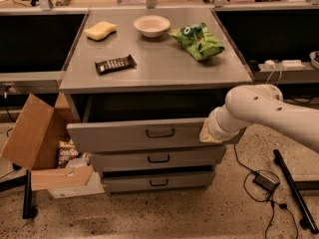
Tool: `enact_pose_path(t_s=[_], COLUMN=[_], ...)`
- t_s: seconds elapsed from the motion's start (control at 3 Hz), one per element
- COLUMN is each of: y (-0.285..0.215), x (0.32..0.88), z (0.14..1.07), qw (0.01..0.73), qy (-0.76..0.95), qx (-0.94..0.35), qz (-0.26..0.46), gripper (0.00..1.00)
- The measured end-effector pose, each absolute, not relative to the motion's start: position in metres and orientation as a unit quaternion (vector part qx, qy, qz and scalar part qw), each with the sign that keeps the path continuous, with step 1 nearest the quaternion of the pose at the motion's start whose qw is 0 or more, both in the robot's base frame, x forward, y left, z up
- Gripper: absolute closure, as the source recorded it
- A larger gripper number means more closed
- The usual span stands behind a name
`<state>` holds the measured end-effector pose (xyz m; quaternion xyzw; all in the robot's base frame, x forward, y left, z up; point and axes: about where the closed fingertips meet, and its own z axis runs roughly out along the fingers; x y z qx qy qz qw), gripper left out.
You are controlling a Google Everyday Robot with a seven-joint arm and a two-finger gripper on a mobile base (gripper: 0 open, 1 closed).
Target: Close top drawer
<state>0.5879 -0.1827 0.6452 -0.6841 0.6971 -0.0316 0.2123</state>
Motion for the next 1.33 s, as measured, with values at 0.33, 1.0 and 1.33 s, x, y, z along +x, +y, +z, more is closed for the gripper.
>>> enact_pose_path(t_s=[0.33, 1.0, 1.33], y=[-0.183, -0.183, -0.177], x=[0.588, 0.588, 0.579], z=[0.645, 0.645, 0.656], qw=[0.212, 0.212, 0.226], qy=[0.697, 0.697, 0.688], qx=[-0.684, -0.684, -0.688], qz=[-0.032, -0.032, -0.043], gripper=[0.15, 0.00, 0.00])
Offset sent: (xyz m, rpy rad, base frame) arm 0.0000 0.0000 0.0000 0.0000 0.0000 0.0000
